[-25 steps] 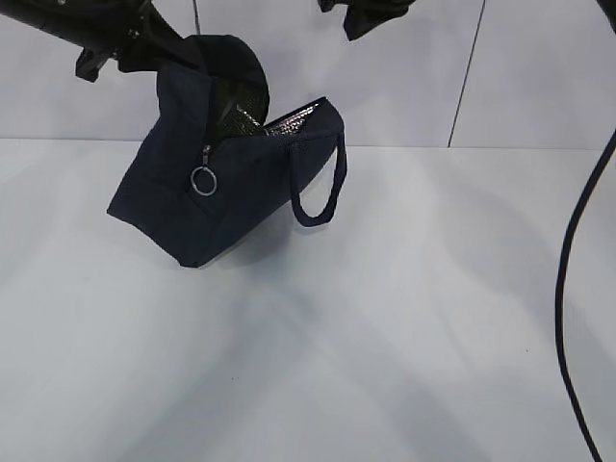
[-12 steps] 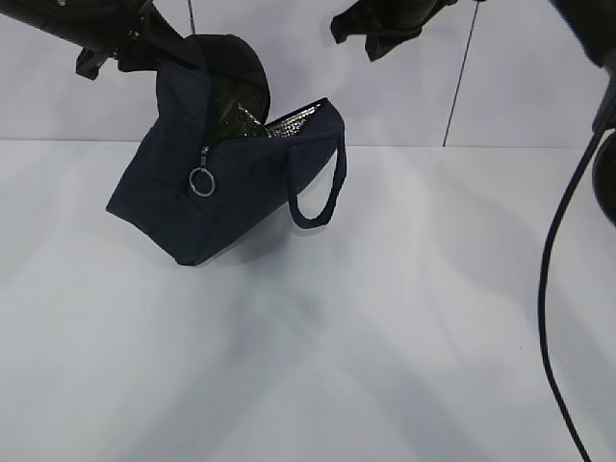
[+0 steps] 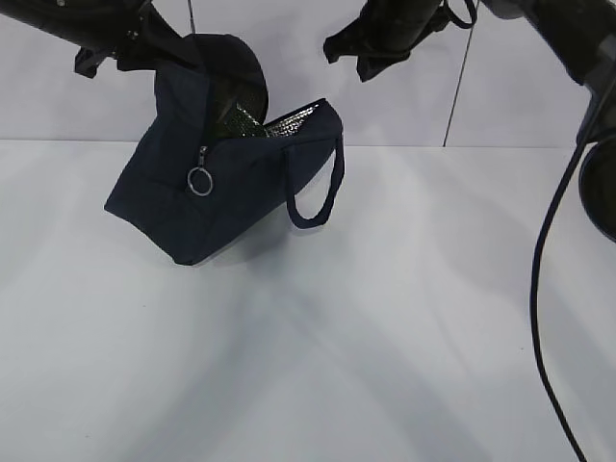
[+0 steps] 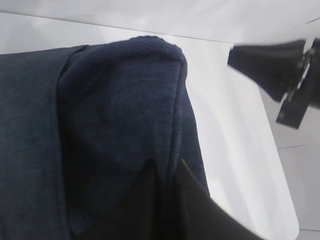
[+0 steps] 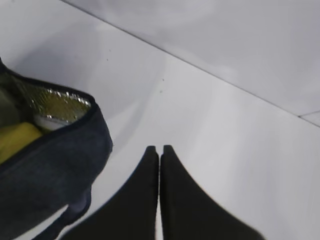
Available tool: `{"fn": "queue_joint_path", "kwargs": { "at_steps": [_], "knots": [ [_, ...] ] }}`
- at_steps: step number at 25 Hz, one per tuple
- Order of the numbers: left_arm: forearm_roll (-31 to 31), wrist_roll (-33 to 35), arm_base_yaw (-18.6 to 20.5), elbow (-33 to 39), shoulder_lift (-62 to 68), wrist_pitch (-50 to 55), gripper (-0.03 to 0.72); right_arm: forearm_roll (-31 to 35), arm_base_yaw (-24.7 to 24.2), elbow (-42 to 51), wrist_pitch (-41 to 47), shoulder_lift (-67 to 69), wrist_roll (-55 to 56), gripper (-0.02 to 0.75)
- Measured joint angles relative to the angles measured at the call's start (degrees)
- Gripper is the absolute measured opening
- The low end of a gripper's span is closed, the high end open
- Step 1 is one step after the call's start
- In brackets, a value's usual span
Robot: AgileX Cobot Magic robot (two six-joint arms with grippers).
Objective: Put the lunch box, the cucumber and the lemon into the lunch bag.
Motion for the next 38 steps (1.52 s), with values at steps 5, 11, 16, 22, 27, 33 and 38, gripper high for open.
{"fn": "queue_joint_path", "kwargs": {
  "at_steps": [5, 11, 16, 22, 27, 33, 38],
  "knots": [
    [0.2, 0.0, 0.0, 0.0, 0.0, -0.4, 0.021, -0.5, -0.2, 4.8, 3.3, -3.7, -0.8, 0.02],
    [0.3, 0.3, 0.0, 0.0, 0.0, -0.2, 0.021, -0.6, -0.4, 23.5, 2.8, -15.1, -1.0, 0.02],
    [0.7, 2.4, 0.0, 0.0, 0.0, 1.2, 0.021, -0.6, -0.4, 38.2, -2.1, -23.9, -0.7, 0.02],
    [3.9, 4.6, -1.1, 0.0, 0.0, 1.4, 0.021, 0.9, -0.4, 50.4, -9.8, -31.8, 0.5, 0.02],
    [0.9, 4.7, -3.0, 0.0, -1.2, -0.2, 0.021, 2.5, -0.4, 57.0, -12.7, -34.6, 0.9, 0.02],
    [4.0, 4.7, -6.3, 0.0, -3.7, -3.9, 0.021, 2.4, -0.4, 64.2, -18.0, -41.4, 3.4, 0.02],
    [9.8, 4.5, -6.9, 0.3, -8.0, -6.2, 0.021, 2.8, -0.4, 69.2, -19.1, -43.3, 3.7, 0.02]
  ]
}}
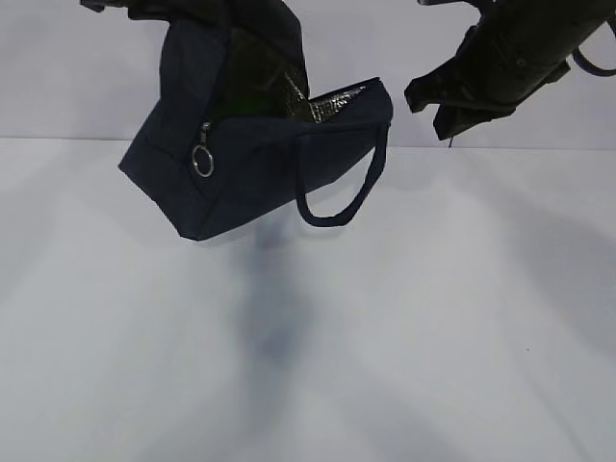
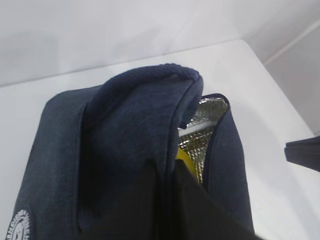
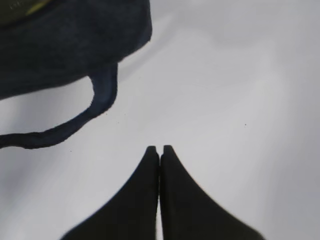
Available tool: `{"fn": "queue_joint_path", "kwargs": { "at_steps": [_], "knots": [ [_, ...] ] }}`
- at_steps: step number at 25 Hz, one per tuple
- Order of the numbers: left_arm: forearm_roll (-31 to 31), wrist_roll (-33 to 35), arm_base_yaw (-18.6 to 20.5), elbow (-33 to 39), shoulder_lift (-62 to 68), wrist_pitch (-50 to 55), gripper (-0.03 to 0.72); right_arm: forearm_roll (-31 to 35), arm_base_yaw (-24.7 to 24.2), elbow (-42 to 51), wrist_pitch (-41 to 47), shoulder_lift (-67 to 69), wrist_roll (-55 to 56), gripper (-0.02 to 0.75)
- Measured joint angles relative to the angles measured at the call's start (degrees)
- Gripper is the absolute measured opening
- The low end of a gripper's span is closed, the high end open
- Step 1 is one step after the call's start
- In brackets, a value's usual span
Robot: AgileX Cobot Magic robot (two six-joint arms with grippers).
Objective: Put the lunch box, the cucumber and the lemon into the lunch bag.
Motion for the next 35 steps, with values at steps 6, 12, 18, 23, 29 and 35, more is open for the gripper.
{"fn": "queue_joint_path", "kwargs": {
  "at_steps": [6, 12, 18, 23, 29, 35],
  "knots": [
    [4.2, -0.1, 0.0, 9.6, -7.9, -11.3, 0.021, 2.3, 0.0, 4.9, -2.8, -3.3, 0.3, 0.02],
    [8.4, 0.9, 0.0, 19.5, -12.8, -18.7, 0.02, 3.4, 0.1, 6.3, -3.1, -4.2, 0.3, 0.02],
    [5.3, 1.0, -3.1, 23.4, -13.3, -23.4, 0.021, 4.8, 0.6, 9.9, -6.2, -5.4, 0.6, 0.02],
    [-2.2, 1.1, -4.7, 26.6, -15.0, -28.4, 0.021, 4.8, 0.8, 19.0, -12.6, -10.5, 2.3, 0.02],
    [-14.0, 1.1, -5.4, 26.8, -16.6, -31.1, 0.021, 4.8, 0.8, 24.9, -15.3, -12.3, 3.0, 0.02],
    [-20.8, 1.2, -7.7, 30.8, -18.8, -36.9, 0.021, 5.0, 0.9, 27.9, -20.4, -15.6, 5.4, 0.02]
  ]
}}
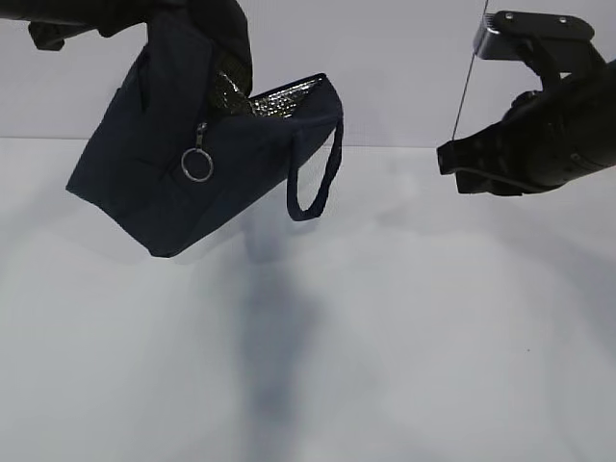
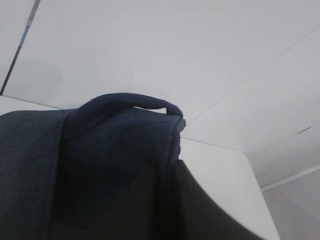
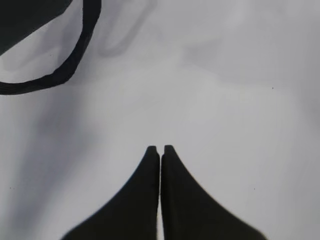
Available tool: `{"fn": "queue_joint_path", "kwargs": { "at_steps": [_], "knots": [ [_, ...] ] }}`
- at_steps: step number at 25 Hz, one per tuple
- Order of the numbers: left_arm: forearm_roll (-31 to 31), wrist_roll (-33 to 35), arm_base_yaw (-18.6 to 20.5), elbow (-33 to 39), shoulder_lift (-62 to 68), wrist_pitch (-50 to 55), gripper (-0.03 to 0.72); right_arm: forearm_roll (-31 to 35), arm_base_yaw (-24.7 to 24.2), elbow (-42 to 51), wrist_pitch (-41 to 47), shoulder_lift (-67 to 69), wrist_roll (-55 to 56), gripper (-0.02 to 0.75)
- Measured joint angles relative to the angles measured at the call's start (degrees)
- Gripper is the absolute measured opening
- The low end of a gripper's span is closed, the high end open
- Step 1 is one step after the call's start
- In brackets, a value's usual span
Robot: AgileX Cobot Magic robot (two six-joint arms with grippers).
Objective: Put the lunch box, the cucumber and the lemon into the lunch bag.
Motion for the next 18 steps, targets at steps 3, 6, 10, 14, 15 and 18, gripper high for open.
{"fn": "queue_joint_path", "kwargs": {
  "at_steps": [3, 6, 10, 14, 15, 18],
  "knots": [
    [-4.9, 0.1, -0.4, 2.1, -1.3, -1.3, 0.02, 0.1, 0.0, 1.1, -0.3, -0.5, 0.5, 0.02],
    [-9.1, 0.1, -0.5, 3.6, -2.3, -1.3, 0.021, 0.1, 0.0, 2.2, -0.3, -0.5, 1.0, 0.02],
    [-12.1, 0.1, -0.6, 3.7, -2.3, 0.6, 0.02, 0.1, 0.0, 2.3, -0.3, -0.5, 1.1, 0.02],
    [-15.3, 0.1, -0.6, 3.7, -2.3, 2.0, 0.021, 0.1, 0.0, 2.3, -0.3, -0.6, 1.4, 0.02],
    [-16.6, 0.1, -0.6, 3.8, -2.3, 2.2, 0.02, 0.1, 0.0, 2.3, -0.3, -0.8, 1.4, 0.02],
    [-20.6, 0.2, -0.6, 5.4, -2.6, 2.4, 0.02, 0.1, 0.0, 2.4, -0.2, -2.0, 1.7, 0.02]
  ]
}}
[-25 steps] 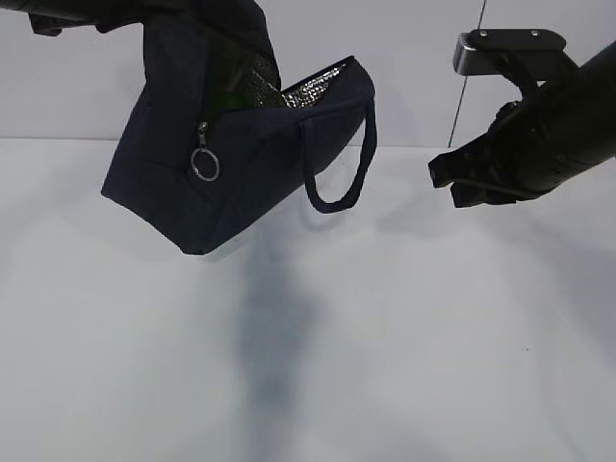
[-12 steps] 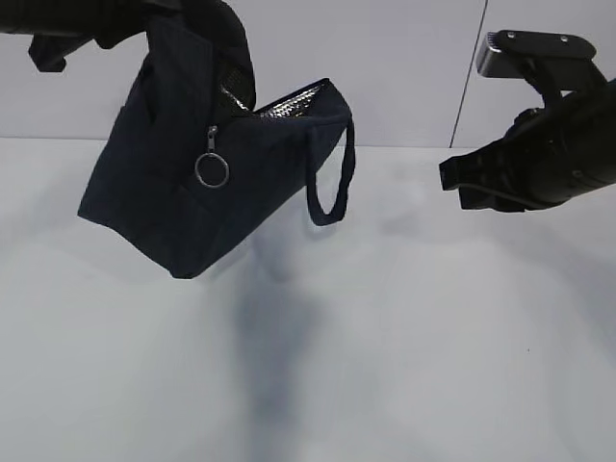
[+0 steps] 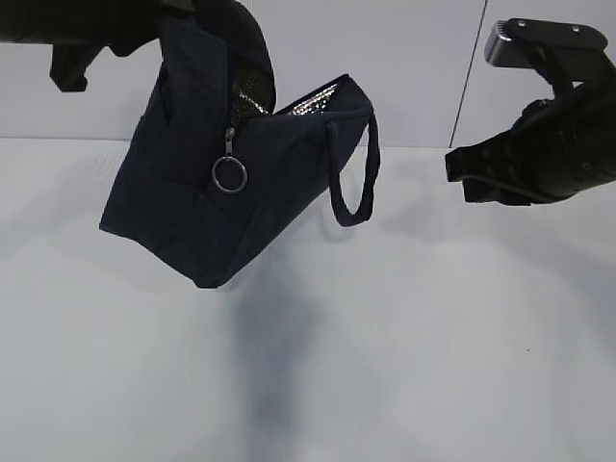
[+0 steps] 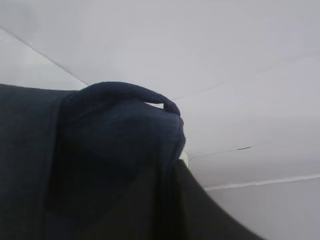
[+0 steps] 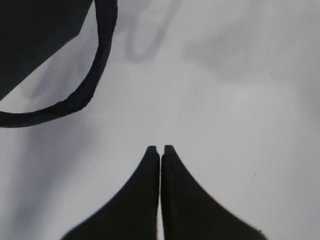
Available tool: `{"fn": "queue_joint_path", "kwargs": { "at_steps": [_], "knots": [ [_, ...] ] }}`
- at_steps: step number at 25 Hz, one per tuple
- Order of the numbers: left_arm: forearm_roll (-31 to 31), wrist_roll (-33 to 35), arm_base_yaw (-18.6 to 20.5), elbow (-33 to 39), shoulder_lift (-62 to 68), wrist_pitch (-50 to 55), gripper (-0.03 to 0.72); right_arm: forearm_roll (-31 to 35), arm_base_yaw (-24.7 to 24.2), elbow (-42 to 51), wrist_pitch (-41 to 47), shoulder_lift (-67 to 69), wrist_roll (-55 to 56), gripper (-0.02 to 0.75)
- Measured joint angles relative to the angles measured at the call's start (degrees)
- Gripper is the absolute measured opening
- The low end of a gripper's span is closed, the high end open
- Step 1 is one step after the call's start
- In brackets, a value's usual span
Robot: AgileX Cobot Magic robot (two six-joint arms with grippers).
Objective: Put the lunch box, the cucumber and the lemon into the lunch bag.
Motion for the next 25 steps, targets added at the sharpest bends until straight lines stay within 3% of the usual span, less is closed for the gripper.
{"fn": "queue_joint_path", "kwargs": {
  "at_steps": [7, 14, 25],
  "knots": [
    [-11.1, 8.1, 0.0, 6.4, 0.0, 2.1, 0.021, 0.0, 0.0, 0.0, 2.3, -0.6, 0.4, 0.02],
    [-12.4, 12.2, 0.0, 6.9, 0.2, 3.6, 0.021, 0.0, 0.0, 0.0, 2.7, -0.6, 0.4, 0.02],
    [-12.9, 12.7, -1.9, 5.6, 5.9, 4.8, 0.021, 0.0, 0.0, 0.0, 2.8, -0.6, 0.4, 0.02]
  ]
}}
